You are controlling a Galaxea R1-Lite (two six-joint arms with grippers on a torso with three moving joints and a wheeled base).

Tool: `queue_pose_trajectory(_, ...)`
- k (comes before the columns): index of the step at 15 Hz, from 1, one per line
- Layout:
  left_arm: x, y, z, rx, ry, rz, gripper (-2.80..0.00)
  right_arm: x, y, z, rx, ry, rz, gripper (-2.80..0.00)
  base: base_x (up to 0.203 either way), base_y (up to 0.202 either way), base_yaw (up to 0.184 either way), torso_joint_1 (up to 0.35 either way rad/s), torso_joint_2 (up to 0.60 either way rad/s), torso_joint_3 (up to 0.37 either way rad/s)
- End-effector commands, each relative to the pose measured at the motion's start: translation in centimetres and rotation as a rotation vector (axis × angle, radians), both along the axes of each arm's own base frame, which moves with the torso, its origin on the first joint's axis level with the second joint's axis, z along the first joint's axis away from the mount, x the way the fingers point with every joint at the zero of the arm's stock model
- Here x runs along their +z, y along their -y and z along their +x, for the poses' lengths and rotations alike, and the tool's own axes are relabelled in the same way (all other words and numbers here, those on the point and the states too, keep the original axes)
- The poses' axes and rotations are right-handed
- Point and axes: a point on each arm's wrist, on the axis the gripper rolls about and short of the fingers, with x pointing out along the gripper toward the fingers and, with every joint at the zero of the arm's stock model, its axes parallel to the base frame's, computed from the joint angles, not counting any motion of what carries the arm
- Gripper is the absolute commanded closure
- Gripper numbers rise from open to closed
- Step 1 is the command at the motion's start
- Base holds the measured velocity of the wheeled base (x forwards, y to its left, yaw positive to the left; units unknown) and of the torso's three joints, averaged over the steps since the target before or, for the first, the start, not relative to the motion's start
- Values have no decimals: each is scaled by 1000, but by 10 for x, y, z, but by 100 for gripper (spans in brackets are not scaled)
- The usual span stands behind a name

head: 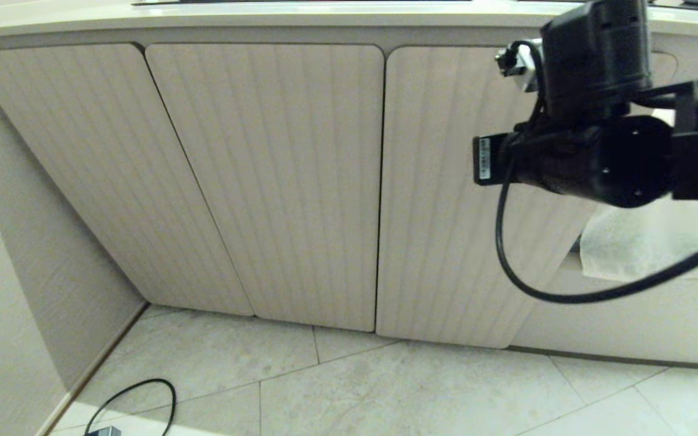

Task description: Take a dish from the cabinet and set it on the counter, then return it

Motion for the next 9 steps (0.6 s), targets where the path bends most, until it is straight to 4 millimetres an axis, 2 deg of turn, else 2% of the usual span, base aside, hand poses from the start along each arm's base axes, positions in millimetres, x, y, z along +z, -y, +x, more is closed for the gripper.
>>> queue_pose_trajectory(1,0,0,0,0,1,-1,0,13,31,-36,12,19,24,0,0,0,0,0,0,0)
queue_pose_trajectory(5,0,0,0,0,0,-1,0,-9,77,-79,10,-37,-12,0,0,0,0,0,0,0)
queue_pose_trajectory(9,0,0,0,0,1,-1,0,-30,125,-104,-93,-64,-28,0,0,0,0,0,0,0)
